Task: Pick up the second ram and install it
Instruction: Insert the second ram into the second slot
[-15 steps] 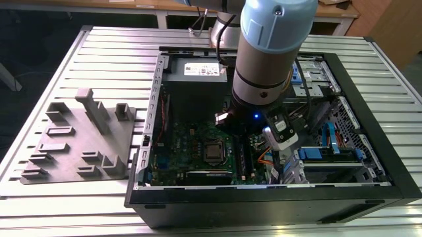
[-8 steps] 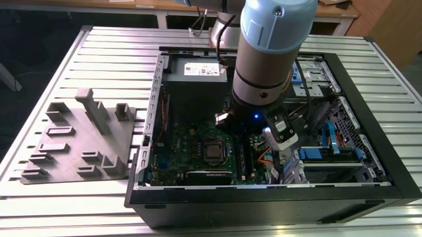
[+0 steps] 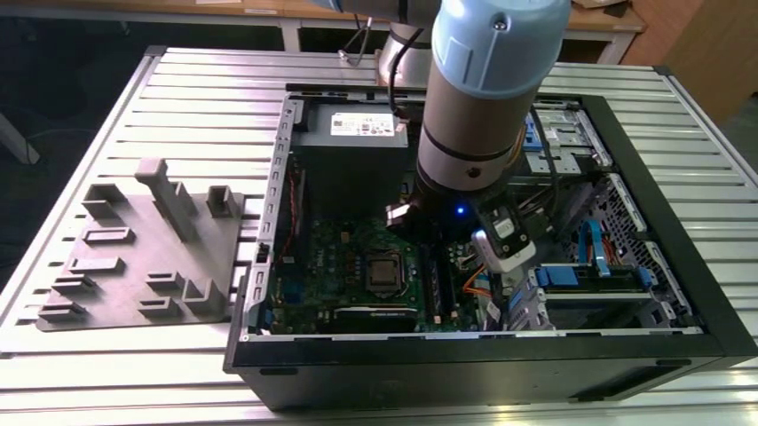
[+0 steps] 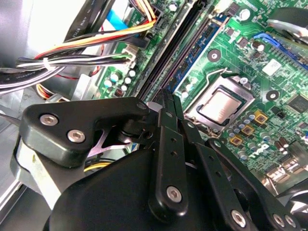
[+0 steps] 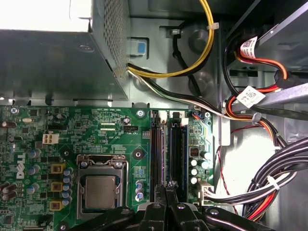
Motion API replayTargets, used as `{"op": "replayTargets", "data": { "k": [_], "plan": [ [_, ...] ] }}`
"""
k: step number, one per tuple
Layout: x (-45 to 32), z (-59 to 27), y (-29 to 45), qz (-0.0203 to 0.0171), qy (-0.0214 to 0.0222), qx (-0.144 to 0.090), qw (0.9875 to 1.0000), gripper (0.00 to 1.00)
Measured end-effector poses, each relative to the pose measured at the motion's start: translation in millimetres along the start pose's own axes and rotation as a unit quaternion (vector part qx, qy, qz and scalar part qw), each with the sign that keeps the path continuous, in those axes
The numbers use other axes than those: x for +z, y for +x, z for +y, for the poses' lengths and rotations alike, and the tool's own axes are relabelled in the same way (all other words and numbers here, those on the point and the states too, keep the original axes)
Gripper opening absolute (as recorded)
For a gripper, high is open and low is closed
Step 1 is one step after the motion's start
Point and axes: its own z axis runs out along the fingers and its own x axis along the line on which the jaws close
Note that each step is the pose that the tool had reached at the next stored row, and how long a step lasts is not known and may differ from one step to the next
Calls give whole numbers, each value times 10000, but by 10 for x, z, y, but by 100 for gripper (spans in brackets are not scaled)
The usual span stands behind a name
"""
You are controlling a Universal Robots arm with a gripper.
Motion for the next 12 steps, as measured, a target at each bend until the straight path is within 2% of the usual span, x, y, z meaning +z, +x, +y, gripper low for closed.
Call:
{"op": "replayTargets", "data": {
  "k": [12],
  "plan": [
    [6,0,3,0,-5,1,10000,8]
  ]
}}
